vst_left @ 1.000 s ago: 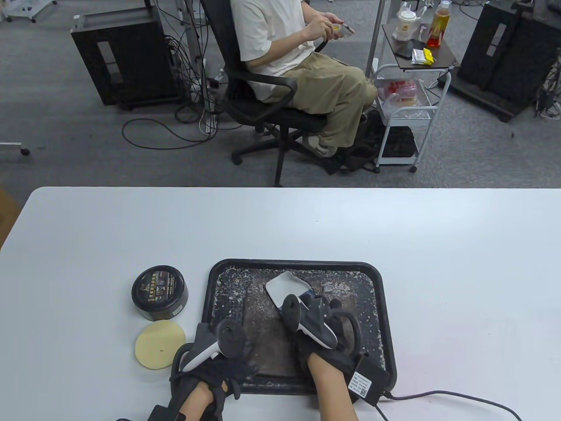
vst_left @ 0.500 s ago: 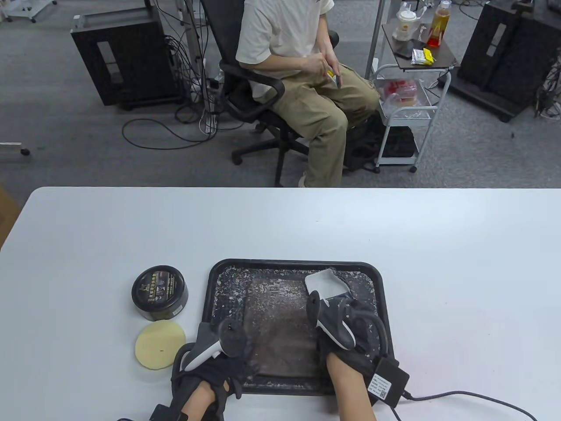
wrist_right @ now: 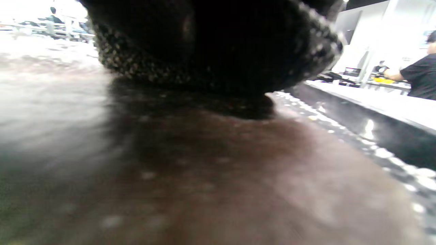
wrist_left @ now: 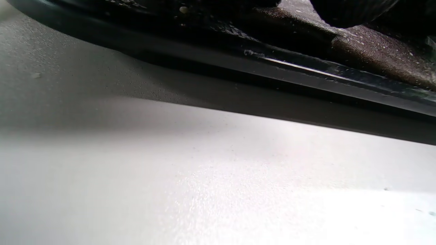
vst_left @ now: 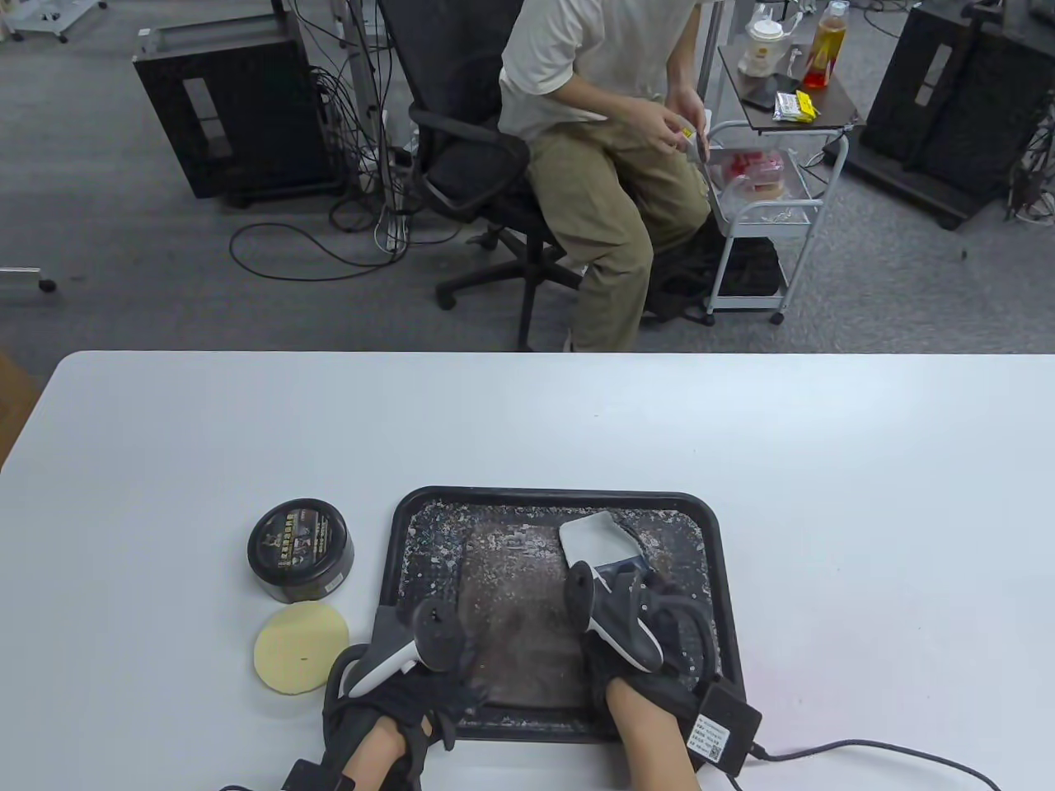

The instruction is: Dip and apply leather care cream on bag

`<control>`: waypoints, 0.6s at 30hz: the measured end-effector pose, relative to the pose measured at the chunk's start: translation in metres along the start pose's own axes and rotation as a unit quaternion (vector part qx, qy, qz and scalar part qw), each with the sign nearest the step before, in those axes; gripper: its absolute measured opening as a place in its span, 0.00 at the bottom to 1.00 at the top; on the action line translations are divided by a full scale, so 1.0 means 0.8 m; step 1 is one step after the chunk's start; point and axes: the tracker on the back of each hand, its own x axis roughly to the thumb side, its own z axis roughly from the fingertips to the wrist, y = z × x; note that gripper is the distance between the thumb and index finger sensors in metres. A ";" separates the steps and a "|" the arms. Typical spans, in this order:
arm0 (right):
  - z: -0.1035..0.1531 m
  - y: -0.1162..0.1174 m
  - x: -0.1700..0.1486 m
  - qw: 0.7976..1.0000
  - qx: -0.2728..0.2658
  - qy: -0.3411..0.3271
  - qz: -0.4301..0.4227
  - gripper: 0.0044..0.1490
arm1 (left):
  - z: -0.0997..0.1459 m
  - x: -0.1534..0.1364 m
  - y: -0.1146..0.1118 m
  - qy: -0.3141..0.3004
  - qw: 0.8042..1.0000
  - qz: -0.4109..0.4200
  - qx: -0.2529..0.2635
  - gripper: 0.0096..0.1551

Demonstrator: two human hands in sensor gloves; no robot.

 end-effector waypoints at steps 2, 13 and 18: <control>0.002 0.000 0.012 1.000 0.002 -0.015 -0.008 0.34 | 0.000 0.000 0.000 -0.001 1.000 -0.001 0.000 0.45; 0.010 -0.002 0.079 0.992 0.012 -0.117 -0.052 0.34 | -0.001 0.001 -0.001 0.000 1.000 -0.005 0.000 0.45; 0.015 -0.002 0.093 0.980 0.029 -0.174 -0.095 0.34 | -0.001 0.002 -0.001 -0.001 1.000 -0.004 -0.002 0.45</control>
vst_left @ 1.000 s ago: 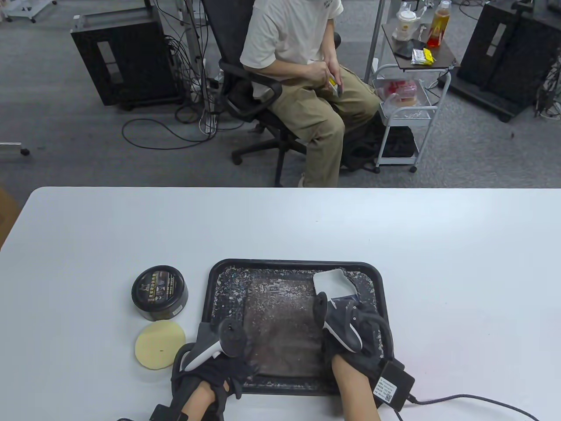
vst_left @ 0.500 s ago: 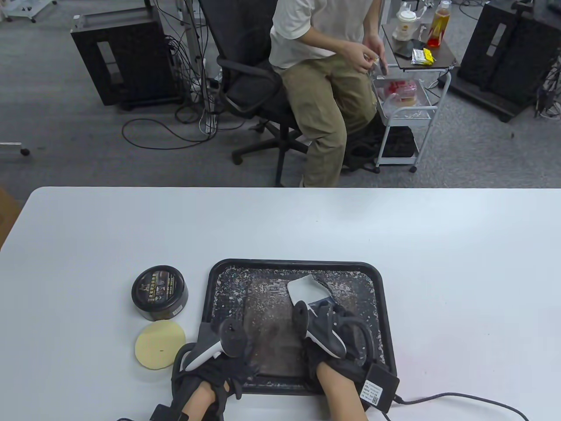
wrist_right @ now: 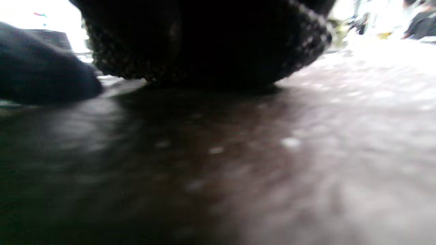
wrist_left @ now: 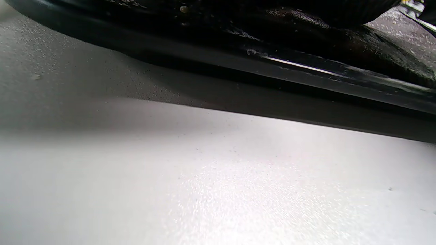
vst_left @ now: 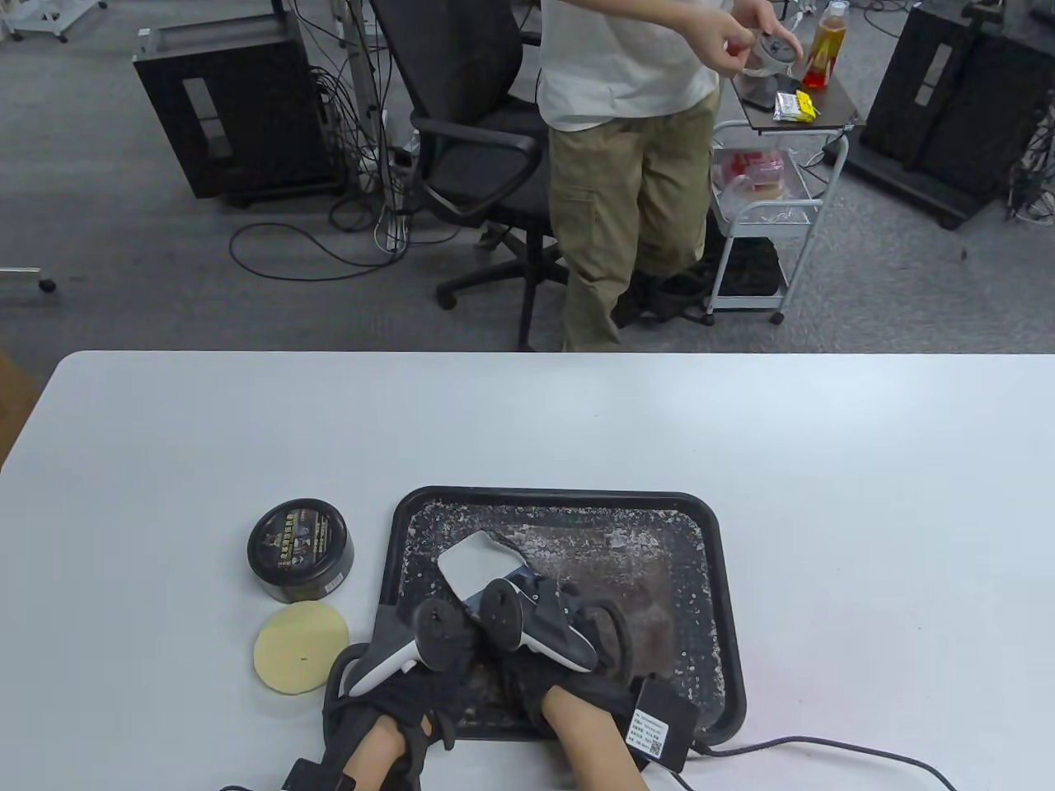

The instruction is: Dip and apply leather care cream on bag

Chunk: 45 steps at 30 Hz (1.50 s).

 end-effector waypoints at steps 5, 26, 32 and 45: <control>0.002 0.000 0.004 1.000 0.005 -0.005 0.024 0.34 | 0.000 0.000 0.000 0.000 1.000 0.004 -0.002 0.45; 0.042 -0.037 -0.098 0.978 0.088 0.166 0.085 0.33 | -0.001 -0.001 -0.001 0.004 1.000 -0.004 0.006 0.44; 0.050 -0.043 -0.120 0.971 0.097 0.205 0.077 0.33 | -0.001 -0.001 0.000 0.005 1.000 -0.007 0.007 0.44; 0.041 -0.030 -0.053 0.987 0.079 0.102 0.093 0.33 | -0.001 -0.001 0.003 0.007 0.999 -0.012 0.032 0.52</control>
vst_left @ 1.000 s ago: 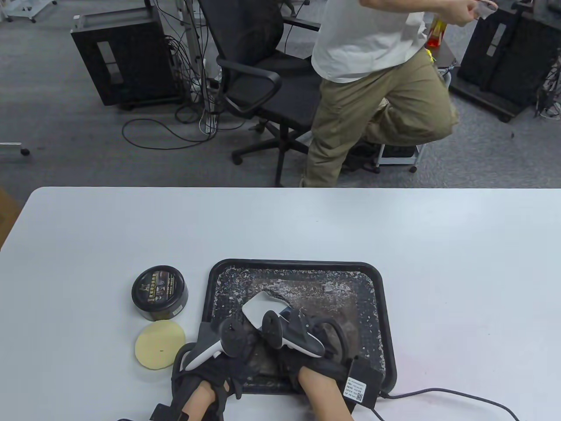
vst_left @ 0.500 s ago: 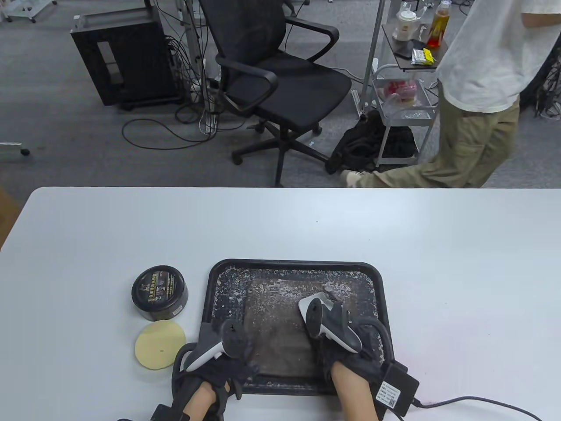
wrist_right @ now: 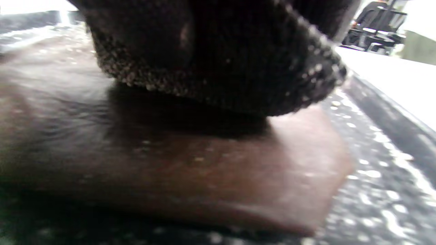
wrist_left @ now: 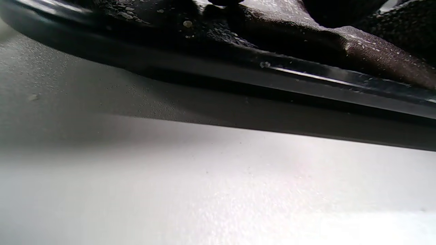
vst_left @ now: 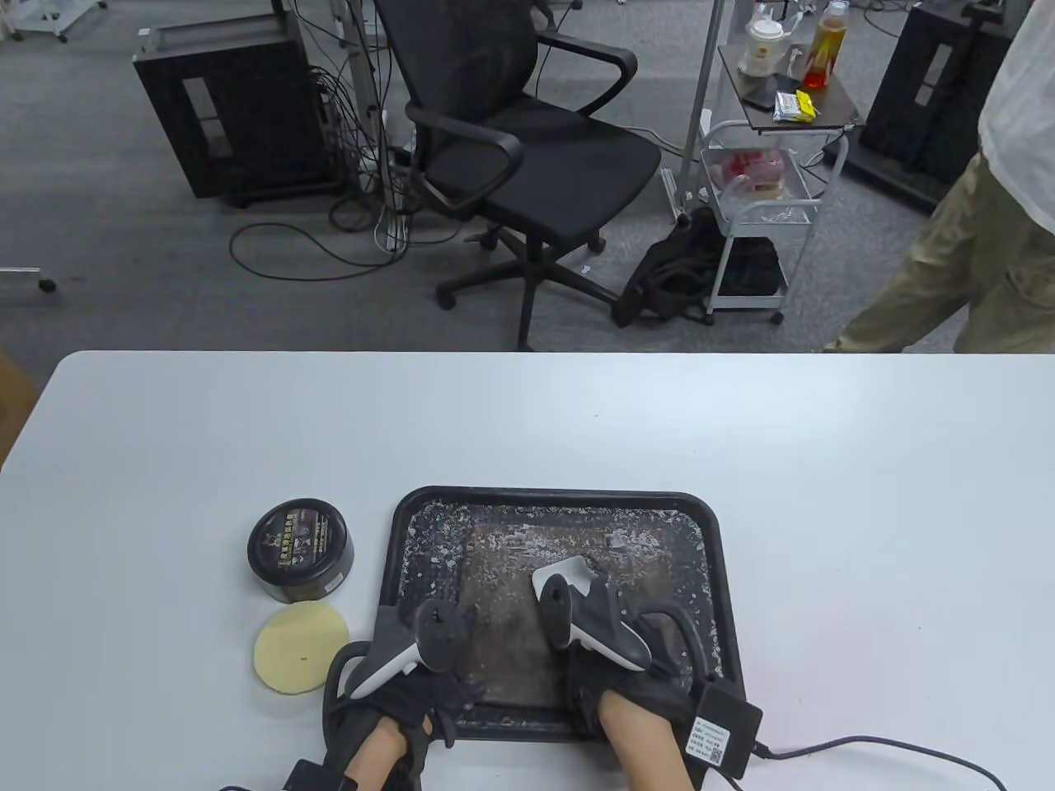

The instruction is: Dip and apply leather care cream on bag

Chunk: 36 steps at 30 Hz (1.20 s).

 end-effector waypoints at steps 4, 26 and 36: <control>0.004 0.004 0.038 0.999 -0.020 -0.041 0.019 0.33 | 0.000 -0.001 0.001 -0.001 1.000 0.001 0.002 0.53; 0.013 0.001 0.054 0.990 0.036 -0.139 -0.014 0.34 | 0.000 0.009 -0.002 0.021 0.999 -0.044 0.003 0.57; 0.018 0.002 -0.004 0.994 0.063 -0.078 0.031 0.33 | 0.000 0.010 -0.002 0.028 0.999 -0.043 -0.009 0.49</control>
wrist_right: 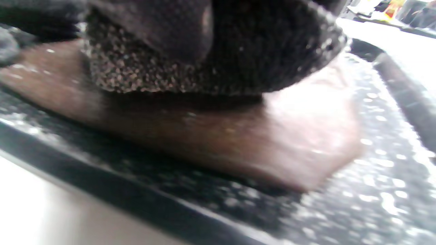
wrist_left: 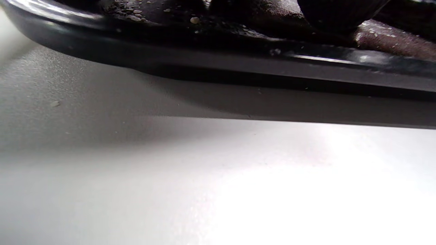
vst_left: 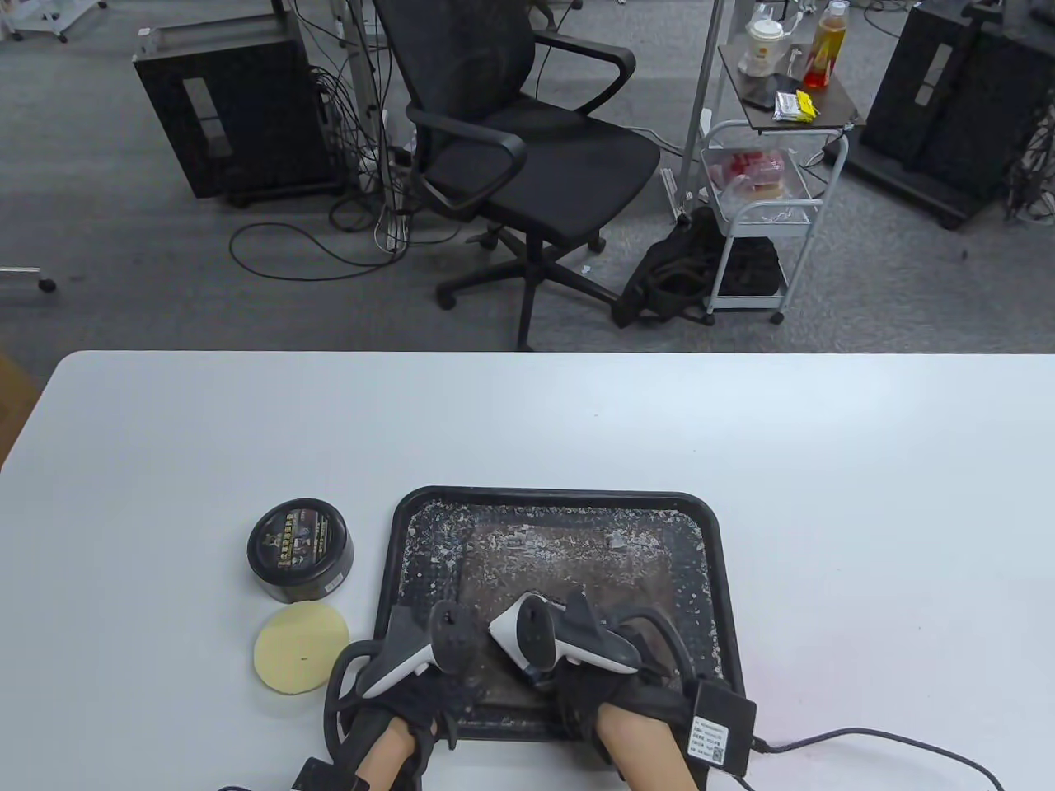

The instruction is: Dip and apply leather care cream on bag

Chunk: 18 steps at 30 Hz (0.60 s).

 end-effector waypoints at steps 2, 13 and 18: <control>0.005 0.003 -0.016 1.000 -0.002 0.008 -0.005 0.33 | 0.000 0.000 0.000 0.000 1.000 -0.001 -0.001 0.46; 0.028 0.019 -0.081 0.997 -0.027 0.063 -0.032 0.32 | 0.000 0.001 -0.001 -0.004 1.000 0.002 -0.003 0.44; 0.030 0.017 -0.060 0.997 -0.058 0.019 -0.037 0.32 | -0.002 -0.003 -0.001 -0.016 1.000 0.026 -0.008 0.42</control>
